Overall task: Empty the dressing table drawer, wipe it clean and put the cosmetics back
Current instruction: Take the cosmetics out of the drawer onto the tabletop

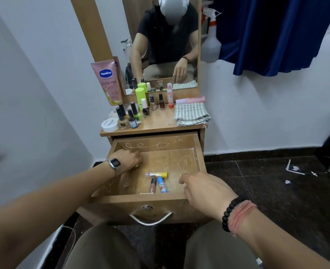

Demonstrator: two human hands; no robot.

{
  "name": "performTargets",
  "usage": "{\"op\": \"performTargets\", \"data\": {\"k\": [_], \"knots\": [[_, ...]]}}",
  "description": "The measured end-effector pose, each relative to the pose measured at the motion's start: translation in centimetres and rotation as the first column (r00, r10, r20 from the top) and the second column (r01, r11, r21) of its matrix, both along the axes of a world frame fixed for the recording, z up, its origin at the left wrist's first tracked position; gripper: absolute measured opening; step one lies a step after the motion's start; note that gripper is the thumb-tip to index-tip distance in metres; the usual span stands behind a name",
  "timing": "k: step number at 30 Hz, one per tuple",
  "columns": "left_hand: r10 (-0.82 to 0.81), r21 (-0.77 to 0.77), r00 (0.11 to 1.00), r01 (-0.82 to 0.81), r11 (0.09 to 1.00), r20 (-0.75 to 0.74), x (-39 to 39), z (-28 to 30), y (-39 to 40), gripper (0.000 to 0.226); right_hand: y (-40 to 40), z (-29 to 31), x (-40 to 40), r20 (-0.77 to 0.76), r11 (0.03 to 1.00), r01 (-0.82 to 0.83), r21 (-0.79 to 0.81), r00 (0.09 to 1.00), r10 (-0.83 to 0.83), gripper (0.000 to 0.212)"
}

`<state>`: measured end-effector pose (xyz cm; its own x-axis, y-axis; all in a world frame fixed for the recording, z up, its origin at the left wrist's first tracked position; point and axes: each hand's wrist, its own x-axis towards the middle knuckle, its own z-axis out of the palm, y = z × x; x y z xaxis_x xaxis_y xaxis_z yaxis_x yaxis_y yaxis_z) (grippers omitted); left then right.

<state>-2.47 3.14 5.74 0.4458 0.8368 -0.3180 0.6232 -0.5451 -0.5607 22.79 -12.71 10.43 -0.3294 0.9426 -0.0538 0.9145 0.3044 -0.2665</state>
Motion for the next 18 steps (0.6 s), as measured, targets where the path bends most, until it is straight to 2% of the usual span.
{"op": "performTargets", "data": {"k": [4, 6, 9, 13, 16, 18], "knots": [[-0.024, 0.032, 1.0, 0.023, 0.999, 0.021, 0.7, 0.2, -0.1, 0.029, 0.1, 0.0, 0.1, -0.003, 1.0, 0.007, -0.008, 1.0, -0.007, 0.034], [0.012, 0.042, 0.992, -0.017, 0.999, 0.127, 1.0, 0.5, -0.2, 0.029, 0.1, 0.0, 0.1, -0.003, 1.0, 0.005, -0.005, 1.0, -0.005, 0.034], [0.023, 0.031, 0.932, -0.036, 0.999, 0.36, 2.0, 1.4, -0.6, 0.026, 0.1, 0.0, 0.0, -0.001, 1.0, 0.003, -0.005, 1.0, -0.003, 0.034], [-0.046, 0.114, 0.754, -0.038, 0.993, 0.655, 3.7, 4.1, -0.9, 0.025, 0.1, -0.1, -0.1, -0.003, 1.0, -0.002, -0.019, 1.0, 0.002, 0.034], [-0.027, 0.075, 0.56, -0.063, 0.995, 0.828, 5.0, 6.8, -0.5, 0.025, 0.0, -0.1, -0.2, 0.001, 1.0, -0.002, -0.024, 1.0, 0.003, 0.034], [0.004, 0.046, 0.453, -0.1, 0.994, 0.891, 5.9, 8.7, 0.1, 0.027, 0.0, -0.1, -0.2, 0.005, 0.999, -0.003, -0.031, 1.0, 0.003, 0.035]]}}
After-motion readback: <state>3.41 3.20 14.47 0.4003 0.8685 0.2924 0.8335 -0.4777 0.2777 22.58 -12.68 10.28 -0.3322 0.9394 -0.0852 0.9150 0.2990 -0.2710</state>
